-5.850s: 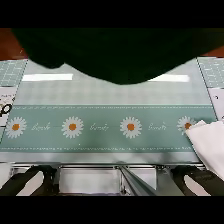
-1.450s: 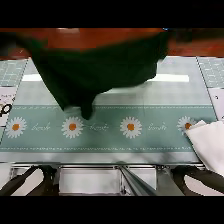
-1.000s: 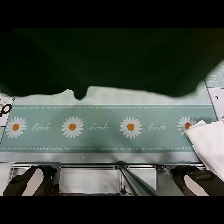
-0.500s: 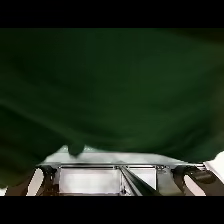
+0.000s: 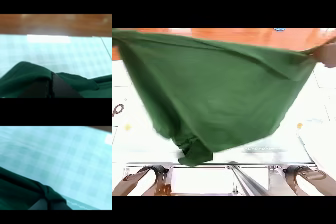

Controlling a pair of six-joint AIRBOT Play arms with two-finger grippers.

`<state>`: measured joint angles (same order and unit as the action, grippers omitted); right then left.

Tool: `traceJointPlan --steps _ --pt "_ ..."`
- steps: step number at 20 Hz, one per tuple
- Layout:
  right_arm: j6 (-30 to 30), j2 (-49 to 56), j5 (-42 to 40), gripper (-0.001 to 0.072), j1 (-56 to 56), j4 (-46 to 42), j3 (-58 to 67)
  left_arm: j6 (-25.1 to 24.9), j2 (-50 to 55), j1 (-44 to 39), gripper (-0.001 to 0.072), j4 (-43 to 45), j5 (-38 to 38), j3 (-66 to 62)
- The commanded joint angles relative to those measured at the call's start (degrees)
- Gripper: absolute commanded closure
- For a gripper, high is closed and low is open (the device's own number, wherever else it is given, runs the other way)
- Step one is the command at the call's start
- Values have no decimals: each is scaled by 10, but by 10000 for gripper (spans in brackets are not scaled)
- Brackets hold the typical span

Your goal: Fold the shirts.

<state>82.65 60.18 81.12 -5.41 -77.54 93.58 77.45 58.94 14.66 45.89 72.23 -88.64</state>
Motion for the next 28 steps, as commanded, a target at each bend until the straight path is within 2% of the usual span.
traceJointPlan --steps 1,3,5,7,9,10,11,12,15,17,18,19,20,22,24,25,27,28 --pt "15 132 -108 693 25 -13 -18 -29 152 -61 683 -10 -134 23" --pt "23 203 -173 692 63 36 -18 -29 232 -83 683 -10 -215 21" --pt "7 259 -234 690 90 104 -18 -29 301 -104 683 -11 -255 16" --pt "1 305 -275 690 100 159 -18 -29 349 -123 683 -12 -267 16" --pt "2 341 -282 678 107 203 -18 -28 380 -139 681 -11 -249 16" --pt "2 355 -280 507 111 210 -18 -28 388 -144 627 -11 -240 16" --pt "-5 363 -275 285 114 213 -18 -25 393 -143 358 -11 -227 16" --pt "-22 365 -258 293 121 212 -18 -7 393 -138 208 -10 -201 15" --pt "-21 344 -141 294 180 187 -6 3 390 -69 202 30 -12 -3" --pt "-6 316 -36 295 239 113 -12 28 376 3 202 57 114 7" --pt "-18 299 5 294 269 97 -28 34 356 31 202 56 141 33" --pt "-42 274 16 294 302 97 -57 41 320 52 202 56 140 79" --pt "-40 236 -10 294 339 111 -108 36 275 66 203 58 115 135" --pt "-57 160 -86 294 402 177 -238 28 165 89 203 57 24 281" --pt "-79 103 -121 294 446 207 -359 28 62 104 203 47 -50 435" --pt "-77 85 -123 295 461 214 -408 29 27 108 203 49 -63 498" --pt "-65 69 -121 295 480 233 -490 62 -9 117 203 39 -63 609" --pt "-71 69 -121 295 480 236 -510 57 -13 118 203 24 -71 645"
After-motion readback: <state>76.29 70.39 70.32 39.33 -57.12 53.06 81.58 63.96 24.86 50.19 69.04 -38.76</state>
